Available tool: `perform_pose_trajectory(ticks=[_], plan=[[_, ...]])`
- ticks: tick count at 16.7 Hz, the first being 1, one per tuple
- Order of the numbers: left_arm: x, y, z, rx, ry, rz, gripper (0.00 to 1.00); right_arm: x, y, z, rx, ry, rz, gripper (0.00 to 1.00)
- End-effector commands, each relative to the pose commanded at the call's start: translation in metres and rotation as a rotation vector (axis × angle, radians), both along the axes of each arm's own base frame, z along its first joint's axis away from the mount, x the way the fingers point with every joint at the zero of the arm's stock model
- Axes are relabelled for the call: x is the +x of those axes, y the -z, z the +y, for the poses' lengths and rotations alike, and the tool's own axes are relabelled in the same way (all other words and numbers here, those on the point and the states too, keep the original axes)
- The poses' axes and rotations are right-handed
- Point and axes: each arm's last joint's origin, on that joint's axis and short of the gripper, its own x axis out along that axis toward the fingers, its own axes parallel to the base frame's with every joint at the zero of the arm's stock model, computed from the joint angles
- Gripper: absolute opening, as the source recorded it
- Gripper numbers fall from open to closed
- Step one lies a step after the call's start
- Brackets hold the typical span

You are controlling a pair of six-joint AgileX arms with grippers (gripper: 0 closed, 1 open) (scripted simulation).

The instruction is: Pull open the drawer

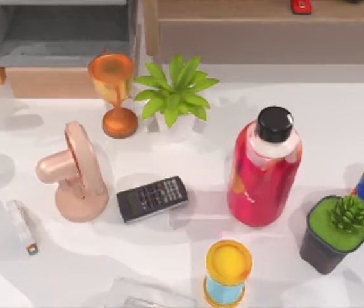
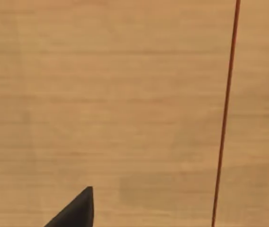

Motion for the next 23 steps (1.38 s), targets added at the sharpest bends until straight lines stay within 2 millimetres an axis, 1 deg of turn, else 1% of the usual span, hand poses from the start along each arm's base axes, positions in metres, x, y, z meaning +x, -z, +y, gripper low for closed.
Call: perform_pose_trajectory(ticks=[12,13,20,21,23], plan=[[0.0000,0.0000,0.0000,0.000,0.000,0.000,0.02,0.0000,0.0000,0.0000,0.000,0.000,0.000,1.00],[0.0000,0.0000,0.0000,0.000,0.000,0.000,0.00,0.0000,0.0000,0.0000,0.000,0.000,0.000,1.00],[0.0000,0.0000,0.0000,0.000,0.000,0.000,0.00,0.0000,0.0000,0.0000,0.000,0.000,0.000,1.00],[-0.0009,0.0050,0.0014,-0.013,-0.003,0.018,0.00,0.0000,0.0000,0.0000,0.000,0.000,0.000,1.00],[-0.0047,0.0032,0.0019,-0.011,-0.003,0.012,0.00,0.0000,0.0000,0.0000,0.000,0.000,0.000,1.00]])
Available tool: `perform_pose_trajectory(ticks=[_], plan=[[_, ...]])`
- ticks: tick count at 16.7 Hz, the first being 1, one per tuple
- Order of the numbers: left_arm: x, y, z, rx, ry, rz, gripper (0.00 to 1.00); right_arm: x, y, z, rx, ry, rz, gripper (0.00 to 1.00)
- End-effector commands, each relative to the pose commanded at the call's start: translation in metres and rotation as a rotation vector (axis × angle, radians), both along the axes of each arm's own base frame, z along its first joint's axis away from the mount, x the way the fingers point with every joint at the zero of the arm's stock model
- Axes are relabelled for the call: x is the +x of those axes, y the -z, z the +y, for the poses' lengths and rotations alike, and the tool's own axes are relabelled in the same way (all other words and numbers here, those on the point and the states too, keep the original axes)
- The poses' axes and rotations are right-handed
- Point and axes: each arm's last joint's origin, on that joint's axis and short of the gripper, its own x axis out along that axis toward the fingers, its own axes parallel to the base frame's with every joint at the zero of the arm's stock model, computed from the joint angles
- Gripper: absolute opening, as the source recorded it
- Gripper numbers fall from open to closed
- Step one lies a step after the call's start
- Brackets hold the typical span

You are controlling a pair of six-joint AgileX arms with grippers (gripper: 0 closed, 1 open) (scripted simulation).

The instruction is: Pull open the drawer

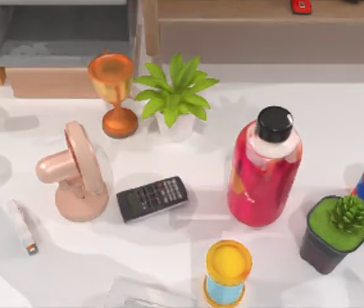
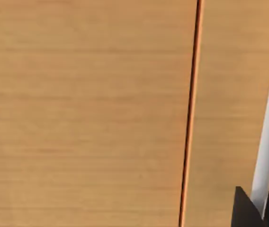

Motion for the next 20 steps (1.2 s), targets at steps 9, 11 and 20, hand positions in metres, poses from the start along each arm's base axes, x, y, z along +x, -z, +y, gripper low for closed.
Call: perform_pose_trajectory(ticks=[9,11,20], plan=[[-0.060,0.002,0.001,-0.001,0.000,0.005,0.00,0.000,0.000,0.000,0.000,0.000,0.000,1.00],[-0.060,0.002,0.001,-0.001,0.000,0.005,0.00,0.000,0.000,0.000,0.000,0.000,0.000,1.00],[-0.113,0.009,-0.001,-0.019,-0.002,0.032,0.00,0.000,0.000,0.000,0.000,0.000,0.000,1.00]])
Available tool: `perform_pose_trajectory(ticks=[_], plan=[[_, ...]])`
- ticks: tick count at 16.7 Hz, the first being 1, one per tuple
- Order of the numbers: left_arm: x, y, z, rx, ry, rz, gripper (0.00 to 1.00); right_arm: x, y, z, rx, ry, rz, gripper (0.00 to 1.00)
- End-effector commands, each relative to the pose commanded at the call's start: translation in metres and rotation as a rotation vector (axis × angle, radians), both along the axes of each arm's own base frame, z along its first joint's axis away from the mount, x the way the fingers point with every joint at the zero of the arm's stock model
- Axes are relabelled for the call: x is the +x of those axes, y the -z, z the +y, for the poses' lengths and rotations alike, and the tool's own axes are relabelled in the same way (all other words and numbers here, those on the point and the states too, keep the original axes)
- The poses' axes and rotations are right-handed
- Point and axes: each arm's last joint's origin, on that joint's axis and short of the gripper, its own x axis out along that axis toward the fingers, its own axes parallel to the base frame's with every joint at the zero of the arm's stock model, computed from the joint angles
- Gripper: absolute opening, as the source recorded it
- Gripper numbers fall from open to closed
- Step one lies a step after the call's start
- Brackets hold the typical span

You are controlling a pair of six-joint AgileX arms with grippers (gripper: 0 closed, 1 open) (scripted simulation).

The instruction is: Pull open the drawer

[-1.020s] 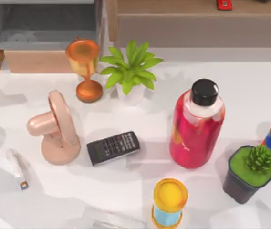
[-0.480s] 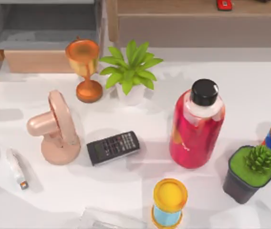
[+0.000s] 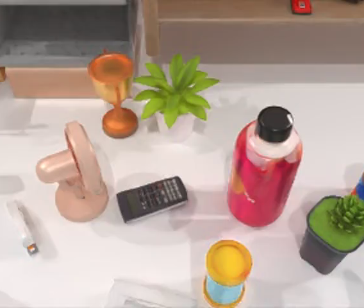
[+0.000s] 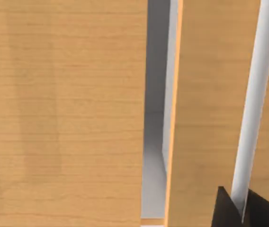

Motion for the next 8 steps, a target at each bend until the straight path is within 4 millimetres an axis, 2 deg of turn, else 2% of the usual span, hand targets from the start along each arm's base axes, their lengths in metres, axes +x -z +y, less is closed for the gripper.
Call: perform_pose_trajectory(ticks=[2,6,8], plan=[[-0.008,-0.005,0.002,0.013,0.002,-0.020,0.00,0.000,0.000,0.000,0.000,0.000,0.000,1.00],[-0.008,-0.005,0.001,0.017,0.007,-0.022,0.00,0.000,0.000,0.000,0.000,0.000,0.000,1.00],[-0.019,-0.006,0.002,0.019,0.009,-0.025,0.00,0.000,0.000,0.000,0.000,0.000,0.000,1.00]])
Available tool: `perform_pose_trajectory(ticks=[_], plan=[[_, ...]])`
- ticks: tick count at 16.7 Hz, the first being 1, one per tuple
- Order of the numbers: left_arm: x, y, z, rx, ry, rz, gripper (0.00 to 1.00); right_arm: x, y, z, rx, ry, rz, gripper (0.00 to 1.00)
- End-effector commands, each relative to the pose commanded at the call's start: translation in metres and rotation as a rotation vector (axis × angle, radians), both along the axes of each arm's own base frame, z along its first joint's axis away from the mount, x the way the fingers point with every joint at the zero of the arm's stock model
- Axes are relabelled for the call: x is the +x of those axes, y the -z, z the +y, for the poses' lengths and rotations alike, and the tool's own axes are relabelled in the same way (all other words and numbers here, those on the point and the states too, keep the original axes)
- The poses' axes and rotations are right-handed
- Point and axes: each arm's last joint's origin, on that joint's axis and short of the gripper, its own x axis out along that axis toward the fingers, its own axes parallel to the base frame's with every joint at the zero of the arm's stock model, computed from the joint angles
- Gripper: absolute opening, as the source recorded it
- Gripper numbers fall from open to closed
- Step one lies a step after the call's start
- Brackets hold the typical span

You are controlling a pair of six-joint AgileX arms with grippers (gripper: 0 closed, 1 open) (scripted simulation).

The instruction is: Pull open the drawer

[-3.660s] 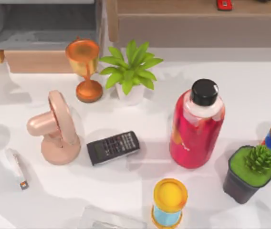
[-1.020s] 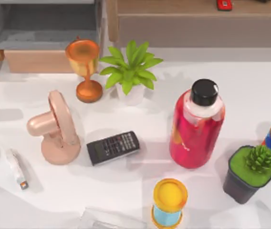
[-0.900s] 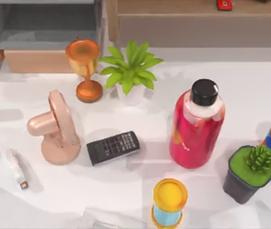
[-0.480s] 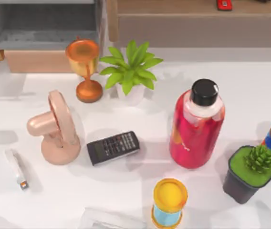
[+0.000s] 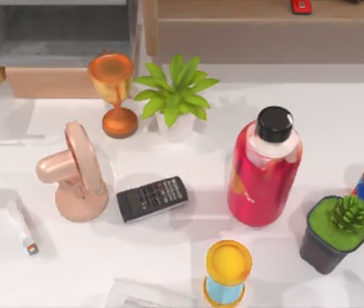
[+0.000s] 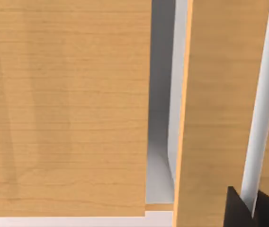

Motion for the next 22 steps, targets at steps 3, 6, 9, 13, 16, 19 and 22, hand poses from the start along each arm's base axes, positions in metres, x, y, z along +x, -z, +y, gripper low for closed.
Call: perform_pose_trajectory(ticks=[3,6,9,13,16,19,22], plan=[[-0.030,0.002,0.000,-0.005,0.001,0.009,0.00,0.000,0.000,0.000,0.000,0.000,0.000,1.00],[-0.050,0.001,0.000,-0.003,-0.002,0.005,0.00,0.000,0.000,0.000,0.000,0.000,0.000,1.00],[-0.051,0.001,0.000,-0.003,-0.002,0.004,0.00,0.000,0.000,0.000,0.000,0.000,0.000,1.00],[-0.051,0.001,0.000,-0.003,-0.002,0.004,0.23,0.000,0.000,0.000,0.000,0.000,0.000,1.00],[-0.051,0.001,0.000,-0.003,-0.002,0.004,0.45,0.000,0.000,0.000,0.000,0.000,0.000,1.00],[-0.051,0.001,0.000,-0.003,-0.002,0.004,0.68,0.000,0.000,0.000,0.000,0.000,0.000,1.00],[-0.051,0.001,0.000,-0.003,-0.002,0.004,0.90,0.000,0.000,0.000,0.000,0.000,0.000,1.00]])
